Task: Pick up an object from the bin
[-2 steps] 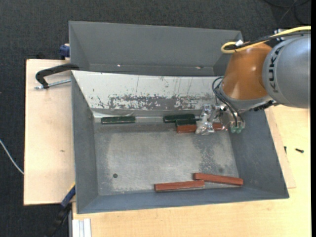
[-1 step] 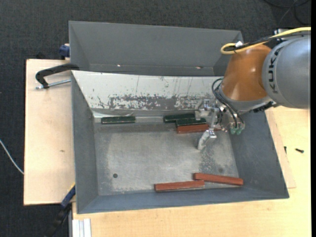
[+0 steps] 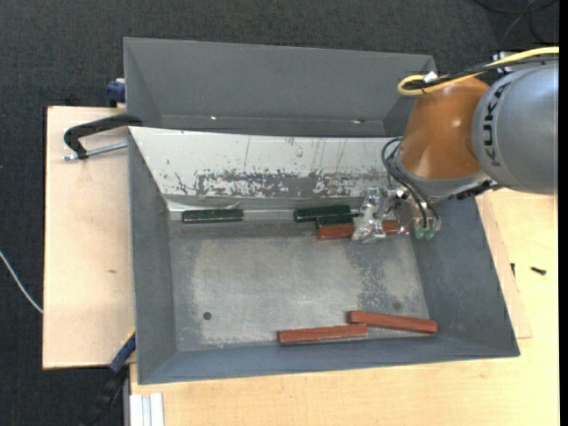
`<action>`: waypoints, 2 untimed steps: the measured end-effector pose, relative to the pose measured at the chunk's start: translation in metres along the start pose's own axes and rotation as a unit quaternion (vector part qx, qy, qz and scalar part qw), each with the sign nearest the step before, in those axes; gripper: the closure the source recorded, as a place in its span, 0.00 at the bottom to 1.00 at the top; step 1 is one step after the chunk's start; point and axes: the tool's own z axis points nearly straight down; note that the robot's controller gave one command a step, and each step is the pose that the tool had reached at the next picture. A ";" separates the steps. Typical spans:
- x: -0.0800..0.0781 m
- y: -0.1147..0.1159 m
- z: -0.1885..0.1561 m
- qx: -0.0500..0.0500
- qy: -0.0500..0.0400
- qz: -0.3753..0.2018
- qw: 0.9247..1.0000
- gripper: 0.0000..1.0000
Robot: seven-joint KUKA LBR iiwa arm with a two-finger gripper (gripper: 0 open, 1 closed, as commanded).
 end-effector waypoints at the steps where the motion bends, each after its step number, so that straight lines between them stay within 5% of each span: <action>1: 0.002 0.000 0.003 0.000 0.004 0.000 1.000 0.00; 2: 0.002 0.000 0.003 0.000 0.002 0.000 1.000 0.00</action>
Offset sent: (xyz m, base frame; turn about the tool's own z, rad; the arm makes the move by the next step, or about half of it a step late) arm 0.0000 0.0000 0.0000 0.0000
